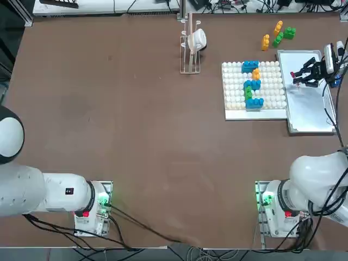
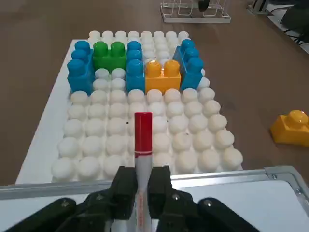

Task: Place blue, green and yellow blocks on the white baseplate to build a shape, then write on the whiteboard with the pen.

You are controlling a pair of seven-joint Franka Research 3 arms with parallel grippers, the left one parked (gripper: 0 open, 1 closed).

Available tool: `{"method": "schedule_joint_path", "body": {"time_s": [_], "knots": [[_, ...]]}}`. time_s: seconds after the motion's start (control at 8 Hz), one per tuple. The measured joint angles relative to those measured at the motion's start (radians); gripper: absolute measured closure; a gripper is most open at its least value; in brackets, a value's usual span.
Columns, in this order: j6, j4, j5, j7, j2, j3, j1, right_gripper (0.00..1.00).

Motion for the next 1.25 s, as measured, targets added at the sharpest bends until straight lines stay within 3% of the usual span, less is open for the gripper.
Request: {"method": "schedule_joint_path", "body": {"time_s": [1.0, 1.25], "knots": [[-0.044, 0.099, -0.002, -0.048, 0.075, -0.007, -0.034, 0.82], [-0.047, 0.106, -0.001, -0.049, 0.084, 0.021, -0.03, 0.82]]}}
